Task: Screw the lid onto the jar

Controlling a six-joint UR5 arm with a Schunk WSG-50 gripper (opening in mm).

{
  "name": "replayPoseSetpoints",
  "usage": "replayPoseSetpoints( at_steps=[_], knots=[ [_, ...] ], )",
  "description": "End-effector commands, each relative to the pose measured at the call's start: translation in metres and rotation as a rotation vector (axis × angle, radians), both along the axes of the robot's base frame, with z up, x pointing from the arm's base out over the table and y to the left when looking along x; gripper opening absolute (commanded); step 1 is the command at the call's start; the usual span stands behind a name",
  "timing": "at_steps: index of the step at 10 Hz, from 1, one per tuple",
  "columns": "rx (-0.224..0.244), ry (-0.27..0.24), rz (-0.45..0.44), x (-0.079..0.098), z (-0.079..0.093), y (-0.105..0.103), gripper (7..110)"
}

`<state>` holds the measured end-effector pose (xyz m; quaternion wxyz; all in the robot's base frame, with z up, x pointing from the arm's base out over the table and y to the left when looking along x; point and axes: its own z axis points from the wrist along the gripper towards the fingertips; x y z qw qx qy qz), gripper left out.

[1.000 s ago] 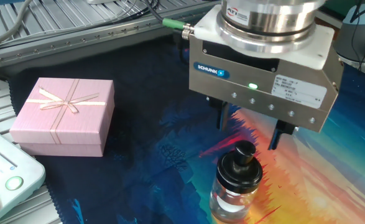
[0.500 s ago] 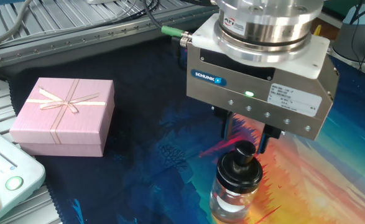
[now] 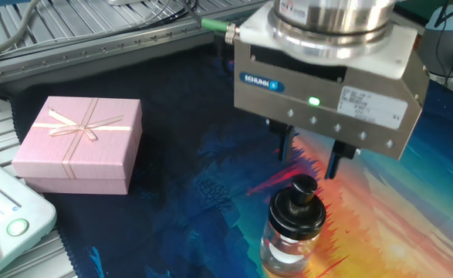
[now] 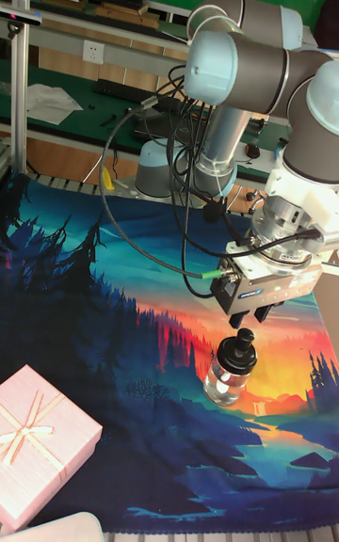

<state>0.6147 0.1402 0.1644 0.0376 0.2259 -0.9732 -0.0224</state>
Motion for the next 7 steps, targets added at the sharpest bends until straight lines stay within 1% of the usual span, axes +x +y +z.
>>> replayPoseSetpoints(
  at_steps=[1, 3, 5, 7],
  knots=[
    [-0.002, 0.017, 0.015, -0.004, 0.006, -0.002, 44],
    [-0.005, 0.033, -0.008, -0.008, 0.006, -0.002, 44],
    [-0.031, 0.033, -0.046, -0.008, 0.006, -0.008, 44],
    [-0.029, 0.038, -0.049, -0.001, 0.008, 0.003, 44]
  ],
)
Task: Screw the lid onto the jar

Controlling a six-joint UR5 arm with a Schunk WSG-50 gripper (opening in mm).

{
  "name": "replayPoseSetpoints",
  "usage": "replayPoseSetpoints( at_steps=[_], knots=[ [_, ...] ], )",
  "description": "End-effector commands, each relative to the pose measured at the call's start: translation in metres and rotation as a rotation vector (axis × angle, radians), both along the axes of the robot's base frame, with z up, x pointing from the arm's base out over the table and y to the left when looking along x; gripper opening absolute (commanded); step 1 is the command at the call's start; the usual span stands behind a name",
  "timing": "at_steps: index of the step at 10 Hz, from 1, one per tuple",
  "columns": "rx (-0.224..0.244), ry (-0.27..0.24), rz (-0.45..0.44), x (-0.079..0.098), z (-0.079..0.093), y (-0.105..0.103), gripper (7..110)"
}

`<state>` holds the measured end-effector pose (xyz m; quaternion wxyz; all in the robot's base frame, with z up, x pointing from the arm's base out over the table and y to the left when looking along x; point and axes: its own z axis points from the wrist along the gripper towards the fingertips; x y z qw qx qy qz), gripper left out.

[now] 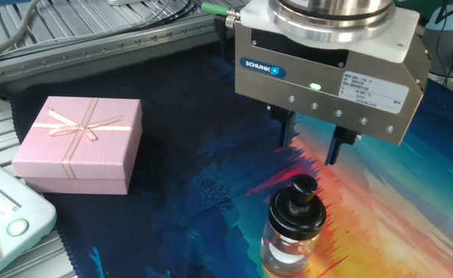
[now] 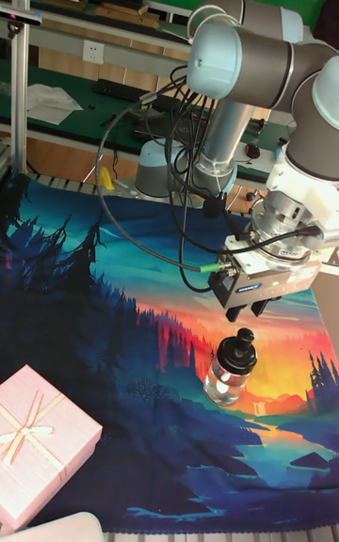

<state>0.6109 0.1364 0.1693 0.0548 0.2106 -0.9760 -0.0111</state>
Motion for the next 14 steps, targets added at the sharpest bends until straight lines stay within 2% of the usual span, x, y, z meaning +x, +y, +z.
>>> replayPoseSetpoints(
  at_steps=[1, 5, 6, 8, 11, 13, 14],
  knots=[
    [0.005, 0.01, -0.019, 0.007, 0.002, 0.005, 44],
    [0.036, 0.012, -0.029, 0.036, 0.005, 0.003, 44],
    [0.03, 0.014, -0.028, 0.04, 0.007, -0.002, 44],
    [-0.003, 0.011, -0.029, 0.038, 0.008, -0.011, 44],
    [0.033, 0.006, -0.006, 0.039, 0.008, -0.003, 44],
    [-0.02, -0.001, -0.014, 0.041, 0.008, -0.016, 44],
    [-0.026, 0.005, -0.028, 0.039, 0.008, -0.017, 44]
  ],
)
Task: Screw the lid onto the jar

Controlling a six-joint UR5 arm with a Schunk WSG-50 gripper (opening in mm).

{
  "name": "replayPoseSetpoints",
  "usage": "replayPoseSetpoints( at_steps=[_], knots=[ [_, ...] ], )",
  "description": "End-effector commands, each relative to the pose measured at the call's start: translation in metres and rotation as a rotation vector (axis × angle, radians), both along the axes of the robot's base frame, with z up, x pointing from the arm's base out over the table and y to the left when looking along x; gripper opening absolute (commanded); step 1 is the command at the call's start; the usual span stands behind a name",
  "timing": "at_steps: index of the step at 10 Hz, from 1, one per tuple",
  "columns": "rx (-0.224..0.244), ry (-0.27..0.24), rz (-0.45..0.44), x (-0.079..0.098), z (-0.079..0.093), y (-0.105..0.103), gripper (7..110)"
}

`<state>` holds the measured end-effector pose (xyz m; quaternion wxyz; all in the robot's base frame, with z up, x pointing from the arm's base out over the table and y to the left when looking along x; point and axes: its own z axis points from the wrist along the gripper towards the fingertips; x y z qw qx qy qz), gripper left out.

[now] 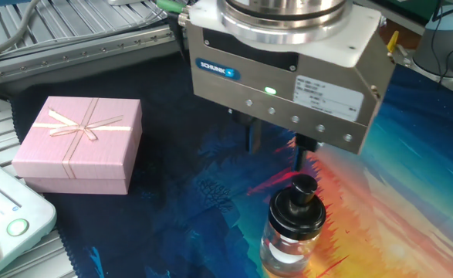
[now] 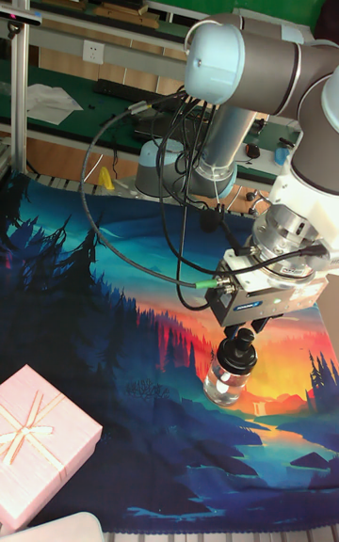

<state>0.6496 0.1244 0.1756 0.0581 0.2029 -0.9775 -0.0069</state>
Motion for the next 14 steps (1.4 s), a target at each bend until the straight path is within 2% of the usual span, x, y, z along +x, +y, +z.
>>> replayPoseSetpoints(
  at_steps=[1, 3, 7, 10, 12, 14],
  knots=[
    [-0.012, -0.001, -0.02, 0.001, 0.001, -0.004, 44],
    [-0.014, 0.009, -0.027, -0.002, 0.002, -0.004, 44],
    [-0.001, 0.017, -0.043, 0.027, 0.006, 0.025, 44],
    [0.021, -0.013, -0.043, 0.005, -0.01, 0.022, 44],
    [0.005, -0.008, -0.045, -0.014, -0.013, 0.017, 44],
    [0.006, 0.0, -0.051, -0.022, -0.016, 0.019, 44]
  ],
)
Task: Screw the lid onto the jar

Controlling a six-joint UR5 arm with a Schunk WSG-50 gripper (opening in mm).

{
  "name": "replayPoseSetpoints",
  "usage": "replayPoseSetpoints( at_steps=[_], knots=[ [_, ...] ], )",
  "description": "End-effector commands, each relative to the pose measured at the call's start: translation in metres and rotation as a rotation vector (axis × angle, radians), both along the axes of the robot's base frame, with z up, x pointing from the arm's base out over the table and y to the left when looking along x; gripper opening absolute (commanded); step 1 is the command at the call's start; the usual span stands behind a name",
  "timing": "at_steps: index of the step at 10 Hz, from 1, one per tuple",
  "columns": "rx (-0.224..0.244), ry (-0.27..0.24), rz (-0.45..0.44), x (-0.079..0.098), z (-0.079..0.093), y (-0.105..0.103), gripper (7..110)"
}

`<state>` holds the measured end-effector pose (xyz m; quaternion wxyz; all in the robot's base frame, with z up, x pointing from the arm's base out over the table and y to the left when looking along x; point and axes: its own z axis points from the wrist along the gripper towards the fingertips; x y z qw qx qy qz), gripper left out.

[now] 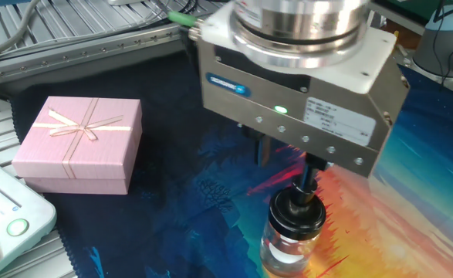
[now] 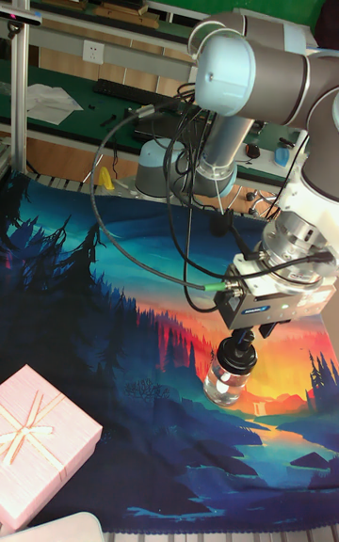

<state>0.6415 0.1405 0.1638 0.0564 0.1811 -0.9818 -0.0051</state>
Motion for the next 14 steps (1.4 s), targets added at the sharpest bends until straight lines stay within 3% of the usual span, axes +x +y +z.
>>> replayPoseSetpoints(
  at_steps=[1, 4, 7, 11, 12, 14],
  knots=[
    [0.032, 0.021, -0.031, -0.017, -0.005, 0.009, 44],
    [-0.012, 0.023, -0.05, 0.004, -0.007, 0.015, 44],
    [-0.014, 0.026, -0.056, 0.023, -0.011, 0.031, 44],
    [-0.007, 0.025, -0.024, 0.002, -0.019, 0.0, 44],
    [-0.01, 0.031, -0.03, -0.004, -0.016, -0.001, 44],
    [0.044, 0.052, -0.052, -0.013, -0.006, 0.01, 44]
  ],
)
